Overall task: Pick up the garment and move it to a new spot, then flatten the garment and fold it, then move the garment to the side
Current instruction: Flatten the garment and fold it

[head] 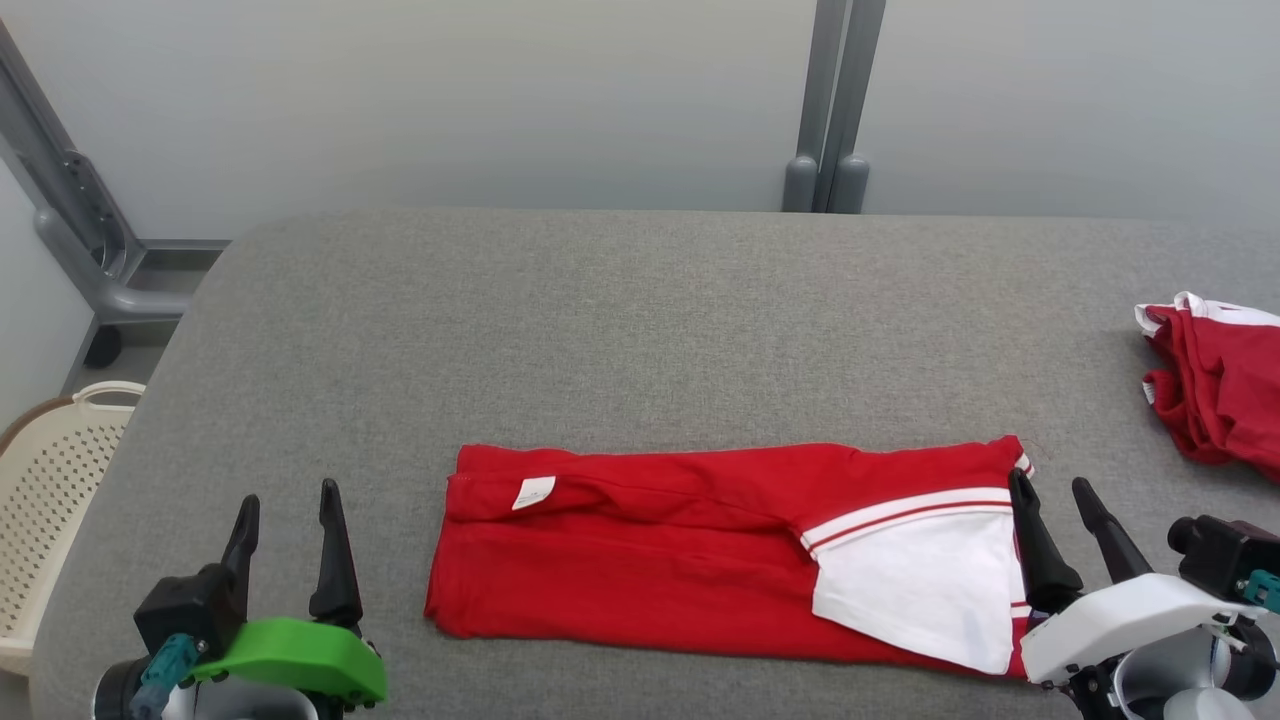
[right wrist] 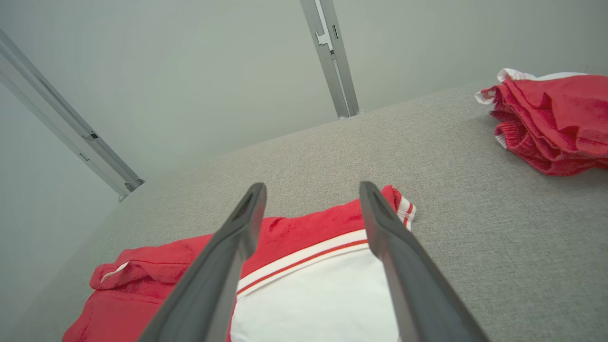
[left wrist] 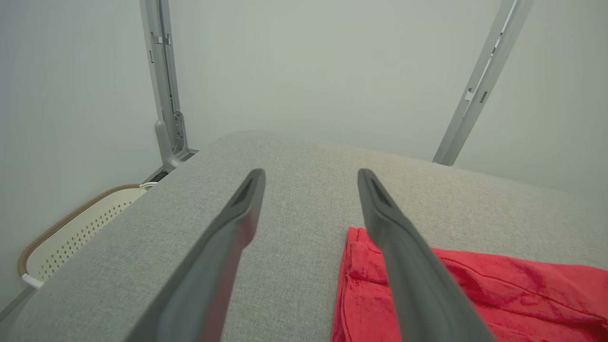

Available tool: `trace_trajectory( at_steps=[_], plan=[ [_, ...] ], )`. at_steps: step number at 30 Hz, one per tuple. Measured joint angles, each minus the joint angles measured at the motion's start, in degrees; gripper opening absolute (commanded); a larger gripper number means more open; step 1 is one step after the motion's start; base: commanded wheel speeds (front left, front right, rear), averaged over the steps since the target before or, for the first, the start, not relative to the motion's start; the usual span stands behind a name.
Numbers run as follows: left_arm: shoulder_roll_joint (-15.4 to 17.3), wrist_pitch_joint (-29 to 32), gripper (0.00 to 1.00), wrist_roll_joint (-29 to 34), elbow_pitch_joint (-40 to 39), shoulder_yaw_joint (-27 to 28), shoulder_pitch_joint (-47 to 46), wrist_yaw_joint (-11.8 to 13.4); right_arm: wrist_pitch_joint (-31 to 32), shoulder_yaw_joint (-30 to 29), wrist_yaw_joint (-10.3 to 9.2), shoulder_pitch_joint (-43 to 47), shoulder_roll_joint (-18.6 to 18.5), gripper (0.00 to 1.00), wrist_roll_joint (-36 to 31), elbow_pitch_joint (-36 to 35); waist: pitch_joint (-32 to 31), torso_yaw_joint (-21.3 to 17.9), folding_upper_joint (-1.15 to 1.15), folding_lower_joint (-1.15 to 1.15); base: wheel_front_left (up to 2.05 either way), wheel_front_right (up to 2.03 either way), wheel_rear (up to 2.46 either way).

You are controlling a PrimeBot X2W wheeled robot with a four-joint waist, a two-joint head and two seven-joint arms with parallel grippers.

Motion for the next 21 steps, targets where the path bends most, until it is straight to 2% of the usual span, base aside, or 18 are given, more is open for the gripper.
trace_trajectory(
  at_steps=[7, 13, 21],
  plan=[
    [0.09, 0.00, 1.00, 2.20, 0.20, 1.33, 4.55, -3.11, -5.24, 0.44, 0.00, 0.10, 1.35, 1.00, -1.89, 4.58, -1.04, -0.22, 0.00, 0.00, 0.00, 0.00, 0.00],
    [1.24, -0.01, 1.00, 3.89, 1.27, 0.09, 6.41, -5.36, -7.55, 4.68, 0.00, 0.80, 1.41, 1.00, -5.43, 7.14, -1.68, 0.23, 0.00, 0.00, 0.00, 0.00, 0.00],
    [1.29, 0.00, 1.00, 4.16, 1.82, -0.41, 7.23, -5.42, -8.89, 5.80, 0.00, 1.23, 1.36, 1.00, -6.09, 9.51, -1.76, 0.48, 0.00, 0.00, 0.00, 0.00, 0.00]
  ],
)
